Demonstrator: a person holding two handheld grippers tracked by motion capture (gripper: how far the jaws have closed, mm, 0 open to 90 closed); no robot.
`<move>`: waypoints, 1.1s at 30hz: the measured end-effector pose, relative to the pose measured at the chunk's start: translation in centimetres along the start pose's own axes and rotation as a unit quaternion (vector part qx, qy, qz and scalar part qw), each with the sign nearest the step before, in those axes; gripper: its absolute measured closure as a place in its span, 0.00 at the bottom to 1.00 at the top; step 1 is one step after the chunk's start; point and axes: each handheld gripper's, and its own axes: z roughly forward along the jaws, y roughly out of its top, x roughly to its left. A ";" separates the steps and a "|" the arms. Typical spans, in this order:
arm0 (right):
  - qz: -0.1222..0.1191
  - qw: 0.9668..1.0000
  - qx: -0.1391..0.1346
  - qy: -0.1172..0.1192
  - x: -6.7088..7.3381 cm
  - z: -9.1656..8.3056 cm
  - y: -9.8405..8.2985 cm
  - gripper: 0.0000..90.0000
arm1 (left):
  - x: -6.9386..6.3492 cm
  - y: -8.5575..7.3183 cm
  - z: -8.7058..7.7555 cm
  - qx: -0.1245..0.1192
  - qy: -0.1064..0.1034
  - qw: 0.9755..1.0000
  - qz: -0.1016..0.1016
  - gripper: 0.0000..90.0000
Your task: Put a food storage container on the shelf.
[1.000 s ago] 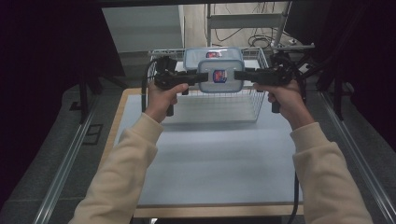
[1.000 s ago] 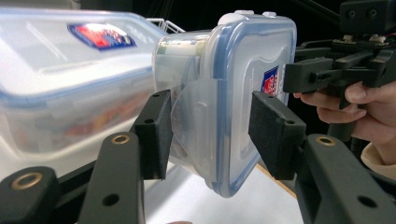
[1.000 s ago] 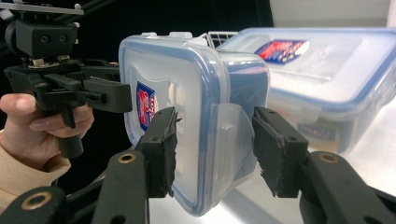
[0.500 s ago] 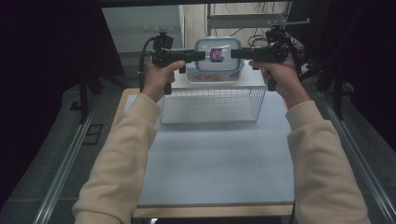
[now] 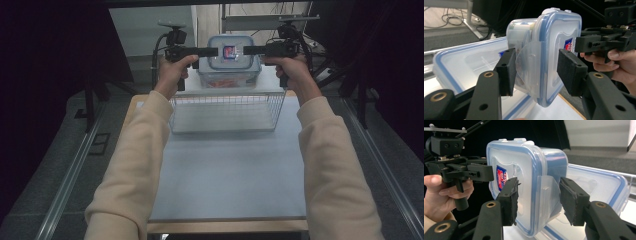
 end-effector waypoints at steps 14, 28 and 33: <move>0.046 0.999 -0.015 -0.011 -1.1 1.3 0.0 0.49 | 0.3 0.2 1.3 -0.008 0.021 0.999 -0.028 0.48; 0.068 0.997 -0.033 -0.028 -1.6 1.3 -0.6 0.38 | 0.8 -0.3 1.4 -0.024 0.042 0.998 -0.043 0.28; 0.056 0.997 -0.044 -0.033 -1.1 0.1 -0.9 0.38 | 0.5 -1.0 0.2 -0.033 0.043 0.998 -0.036 0.29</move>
